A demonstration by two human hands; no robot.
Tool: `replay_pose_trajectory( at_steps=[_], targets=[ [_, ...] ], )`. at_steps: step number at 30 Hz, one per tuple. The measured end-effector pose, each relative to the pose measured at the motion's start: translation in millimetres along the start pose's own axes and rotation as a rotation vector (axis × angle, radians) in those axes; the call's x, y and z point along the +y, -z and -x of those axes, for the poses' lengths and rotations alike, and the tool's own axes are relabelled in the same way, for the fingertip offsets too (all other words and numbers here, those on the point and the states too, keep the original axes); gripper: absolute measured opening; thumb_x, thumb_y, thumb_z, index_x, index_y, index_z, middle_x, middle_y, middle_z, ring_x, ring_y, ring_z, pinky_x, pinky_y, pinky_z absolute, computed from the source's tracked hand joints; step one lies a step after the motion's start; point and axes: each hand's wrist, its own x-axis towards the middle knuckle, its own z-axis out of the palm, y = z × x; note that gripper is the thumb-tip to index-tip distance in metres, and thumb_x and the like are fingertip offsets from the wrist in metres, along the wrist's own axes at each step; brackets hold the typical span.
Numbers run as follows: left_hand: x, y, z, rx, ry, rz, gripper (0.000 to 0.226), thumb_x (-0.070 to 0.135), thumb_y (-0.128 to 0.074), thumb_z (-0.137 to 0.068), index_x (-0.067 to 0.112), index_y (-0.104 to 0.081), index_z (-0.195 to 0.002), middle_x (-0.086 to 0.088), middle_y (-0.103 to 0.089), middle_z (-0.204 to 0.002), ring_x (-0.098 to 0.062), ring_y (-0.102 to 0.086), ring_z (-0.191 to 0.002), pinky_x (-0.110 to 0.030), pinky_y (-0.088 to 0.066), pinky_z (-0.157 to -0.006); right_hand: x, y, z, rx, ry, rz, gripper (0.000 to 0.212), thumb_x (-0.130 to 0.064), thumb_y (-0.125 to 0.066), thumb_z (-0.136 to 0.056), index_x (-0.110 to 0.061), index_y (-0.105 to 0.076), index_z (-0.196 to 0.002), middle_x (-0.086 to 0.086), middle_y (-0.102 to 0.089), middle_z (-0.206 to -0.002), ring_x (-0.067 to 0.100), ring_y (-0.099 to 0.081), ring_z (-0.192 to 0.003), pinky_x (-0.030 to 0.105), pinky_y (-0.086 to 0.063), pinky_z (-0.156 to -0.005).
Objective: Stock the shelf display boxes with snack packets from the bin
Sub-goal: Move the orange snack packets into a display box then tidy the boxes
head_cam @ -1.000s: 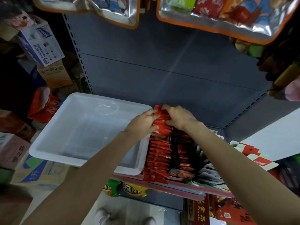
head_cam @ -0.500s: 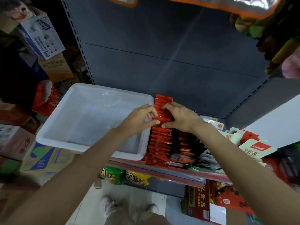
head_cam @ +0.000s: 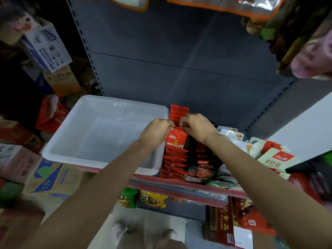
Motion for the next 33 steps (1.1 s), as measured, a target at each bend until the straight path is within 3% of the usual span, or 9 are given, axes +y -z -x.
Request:
replay_pose_trajectory(
  at_steps=[6, 11, 13, 16, 20, 24, 27, 30, 33],
  targets=[
    [7.4, 0.4, 5.3, 0.026, 0.031, -0.006, 0.024, 0.019, -0.063, -0.089, 0.013, -0.062, -0.112, -0.001, -0.051, -0.107, -0.016, -0.054, -0.098, -0.033, -0.048, -0.088, -2.5, -3.5, -0.2, 0.023, -0.010, 0.168, 0.018, -0.018, -0.056, -0.091, -0.017, -0.070, -0.103, 0.005, -0.063, -0.112, 0.028, -0.058, -0.103, 0.031, -0.043, -0.088],
    [3.3, 10.8, 36.9, 0.043, -0.216, 0.084, 0.029, 0.034, -0.061, -0.089, 0.013, -0.061, -0.108, 0.004, -0.054, -0.105, -0.013, -0.048, -0.103, -0.036, -0.042, -0.093, -0.8, -7.2, 20.5, -0.033, 0.095, 0.172, 0.044, -0.045, -0.047, -0.094, -0.017, -0.058, -0.126, 0.004, -0.053, -0.128, 0.024, -0.050, -0.120, 0.035, -0.030, -0.109],
    [2.4, 13.4, 50.9, -0.119, -0.254, -0.057, 0.060, 0.063, -0.043, -0.085, 0.021, -0.055, -0.126, 0.004, -0.052, -0.129, -0.012, -0.042, -0.121, -0.032, -0.033, -0.104, 2.2, -11.0, 28.4, -0.058, 0.115, 0.204, 0.054, -0.047, -0.050, -0.092, -0.018, -0.045, -0.138, 0.000, -0.046, -0.136, 0.019, -0.041, -0.129, 0.034, -0.014, -0.116],
    [-0.5, 13.0, 63.4, -0.337, -0.264, -0.247, 0.107, 0.087, -0.038, -0.061, 0.027, -0.022, -0.149, 0.009, -0.012, -0.157, -0.009, -0.009, -0.143, -0.029, -0.006, -0.115, 8.4, -16.4, 33.2, -0.011, 0.131, 0.238, 0.056, -0.037, -0.054, -0.092, -0.022, -0.037, -0.143, -0.002, -0.043, -0.139, 0.016, -0.038, -0.132, 0.033, -0.010, -0.117],
    [0.6, 8.0, 66.5, -0.269, -0.315, -0.351, 0.098, 0.071, -0.058, -0.073, 0.022, -0.021, -0.150, 0.003, -0.009, -0.158, -0.015, -0.007, -0.145, -0.029, -0.002, -0.115, 7.0, -17.0, 34.3, 0.006, 0.126, 0.200, 0.052, -0.033, -0.052, -0.094, -0.022, -0.038, -0.142, -0.003, -0.044, -0.139, 0.015, -0.039, -0.131, 0.032, -0.013, -0.117],
    [7.3, -1.4, 61.5, -0.023, -0.415, -0.432, 0.053, 0.040, -0.066, -0.079, 0.012, -0.060, -0.124, -0.008, -0.057, -0.120, -0.025, -0.055, -0.111, -0.038, -0.043, -0.095, 8.3, -19.1, 35.3, -0.016, 0.113, 0.128, 0.050, -0.029, -0.054, -0.093, -0.022, -0.041, -0.141, -0.004, -0.045, -0.139, 0.015, -0.040, -0.130, 0.031, -0.015, -0.115],
    [14.0, -2.4, 49.4, 0.016, -0.307, -0.421, 0.050, 0.036, -0.059, -0.090, 0.015, -0.050, -0.134, -0.004, -0.048, -0.120, -0.020, -0.047, -0.112, -0.034, -0.040, -0.093, 7.4, -18.9, 34.4, 0.090, 0.115, -0.011, 0.042, -0.016, -0.058, -0.091, -0.016, -0.052, -0.132, 0.003, -0.053, -0.130, 0.023, -0.049, -0.122, 0.034, -0.031, -0.109],
    [17.3, -4.8, 45.7, -0.057, -0.160, -0.289, 0.053, 0.033, -0.055, -0.093, 0.019, -0.039, -0.142, -0.001, -0.037, -0.130, -0.015, -0.040, -0.117, -0.025, -0.035, -0.093, 1.6, -17.2, 39.5, 0.137, 0.107, -0.030, 0.030, -0.023, -0.059, -0.091, -0.013, -0.060, -0.119, 0.006, -0.057, -0.116, 0.025, -0.054, -0.110, 0.033, -0.039, -0.099],
    [18.1, -3.6, 52.8, -0.104, -0.089, -0.123, 0.057, 0.028, -0.058, -0.092, 0.018, -0.036, -0.144, 0.000, -0.033, -0.132, -0.007, -0.044, -0.090, -0.012, -0.031, -0.079, -3.7, -17.2, 45.7, 0.071, 0.110, 0.072, 0.039, -0.035, -0.060, -0.089, -0.017, -0.057, -0.124, 0.004, -0.053, -0.121, 0.023, -0.050, -0.114, 0.032, -0.032, -0.104]
  ],
)
